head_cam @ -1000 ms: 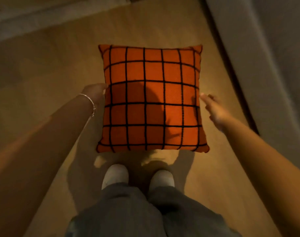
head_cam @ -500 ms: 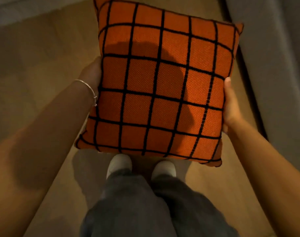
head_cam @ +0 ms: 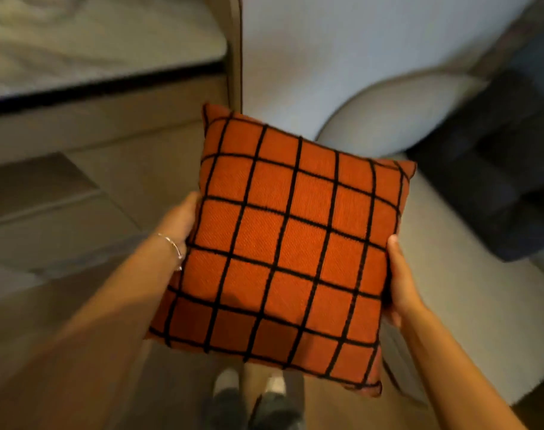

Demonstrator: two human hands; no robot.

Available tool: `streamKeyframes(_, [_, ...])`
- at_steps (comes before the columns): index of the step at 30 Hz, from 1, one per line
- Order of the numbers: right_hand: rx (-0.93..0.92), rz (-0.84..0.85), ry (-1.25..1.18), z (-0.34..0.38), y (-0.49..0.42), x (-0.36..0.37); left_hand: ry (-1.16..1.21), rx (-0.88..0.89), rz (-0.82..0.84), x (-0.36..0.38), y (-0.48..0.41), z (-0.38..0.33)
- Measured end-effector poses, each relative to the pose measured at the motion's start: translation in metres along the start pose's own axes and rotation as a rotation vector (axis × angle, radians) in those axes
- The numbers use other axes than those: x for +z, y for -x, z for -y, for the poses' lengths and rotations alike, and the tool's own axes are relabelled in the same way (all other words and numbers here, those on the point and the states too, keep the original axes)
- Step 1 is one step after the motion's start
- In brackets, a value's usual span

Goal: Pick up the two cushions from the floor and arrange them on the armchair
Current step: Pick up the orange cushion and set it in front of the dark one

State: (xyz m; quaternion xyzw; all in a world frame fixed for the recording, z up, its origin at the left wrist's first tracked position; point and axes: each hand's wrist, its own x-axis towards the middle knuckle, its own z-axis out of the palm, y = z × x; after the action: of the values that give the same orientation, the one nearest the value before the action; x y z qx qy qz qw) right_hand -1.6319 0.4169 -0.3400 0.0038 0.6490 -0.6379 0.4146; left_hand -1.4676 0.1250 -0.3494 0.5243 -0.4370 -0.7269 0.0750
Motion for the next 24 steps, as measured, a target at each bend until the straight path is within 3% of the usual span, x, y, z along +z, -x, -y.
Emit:
streamKeyframes(6, [-0.246, 0.041, -0.029, 0.098, 0.051, 0.017, -0.042, 0.229, 0.067, 0.021, 0.084, -0.101])
streamKeyframes(12, [-0.487, -0.064, -0.074, 0.148, 0.077, 0.024, -0.018, 0.401, 0.188, 0.039, 0.106, -0.146])
streamKeyframes(24, [-0.495, -0.220, -0.110, 0.166, 0.066, -0.032, -0.203, 0.406, 0.309, 0.121, 0.081, -0.169])
